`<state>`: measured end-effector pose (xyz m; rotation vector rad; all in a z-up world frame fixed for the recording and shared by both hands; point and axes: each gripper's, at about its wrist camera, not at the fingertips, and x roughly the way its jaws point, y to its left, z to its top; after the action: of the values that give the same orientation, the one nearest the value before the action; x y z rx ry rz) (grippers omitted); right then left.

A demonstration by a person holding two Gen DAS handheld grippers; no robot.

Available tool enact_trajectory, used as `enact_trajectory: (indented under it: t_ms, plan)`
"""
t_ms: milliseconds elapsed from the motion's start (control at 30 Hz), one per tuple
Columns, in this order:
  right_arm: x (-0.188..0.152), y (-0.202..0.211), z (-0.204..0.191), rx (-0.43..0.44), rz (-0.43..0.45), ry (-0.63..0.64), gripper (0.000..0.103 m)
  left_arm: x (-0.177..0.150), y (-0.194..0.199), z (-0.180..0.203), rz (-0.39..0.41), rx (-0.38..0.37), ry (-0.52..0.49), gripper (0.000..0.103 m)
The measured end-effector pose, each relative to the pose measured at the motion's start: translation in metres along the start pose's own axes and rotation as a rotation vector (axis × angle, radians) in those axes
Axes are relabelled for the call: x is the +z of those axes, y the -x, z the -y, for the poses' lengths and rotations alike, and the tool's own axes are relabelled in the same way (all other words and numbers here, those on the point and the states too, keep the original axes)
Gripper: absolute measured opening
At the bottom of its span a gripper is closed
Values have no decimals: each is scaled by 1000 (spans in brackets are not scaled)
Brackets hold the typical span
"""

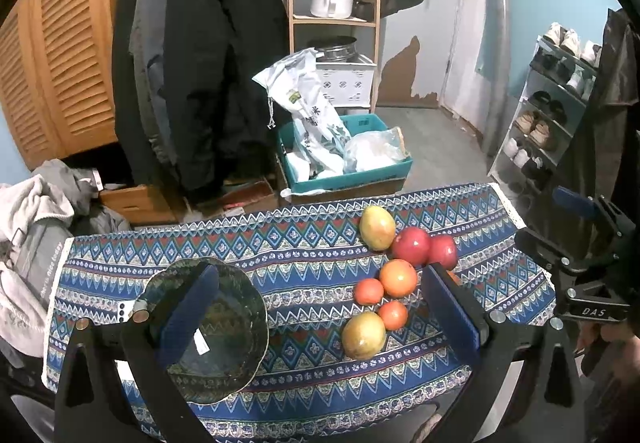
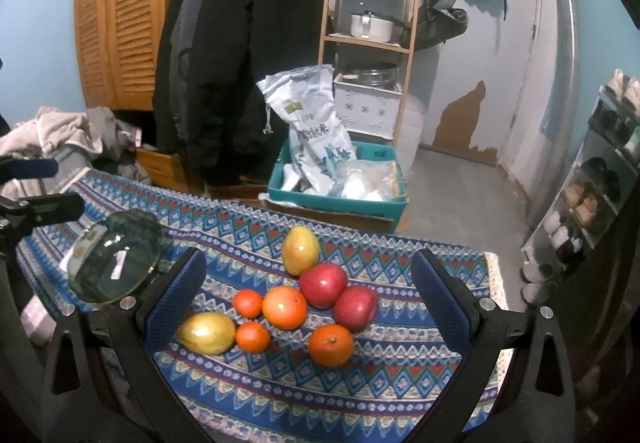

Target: Organize fruits

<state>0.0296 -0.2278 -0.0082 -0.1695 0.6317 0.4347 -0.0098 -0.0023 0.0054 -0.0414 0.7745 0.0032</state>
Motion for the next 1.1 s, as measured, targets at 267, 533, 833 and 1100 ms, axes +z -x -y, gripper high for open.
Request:
enact_trajectory:
  t_ms: [267,533,833,1100]
  plan:
    - [1,-3,10,12,-16,-66,100,0,-3,-1,-5,4,-11,102]
    - [3,-1,14,-2,-28,-84,100,-1,-5,-1,-13,1,-9,102]
    - [4,3,7,-2,-21,-35,100,-5,-8,0,-20,-5,-6,102]
    - [6,4,5,-4,-15,-19,100,-6,-9,1,-24,-6,-6,102]
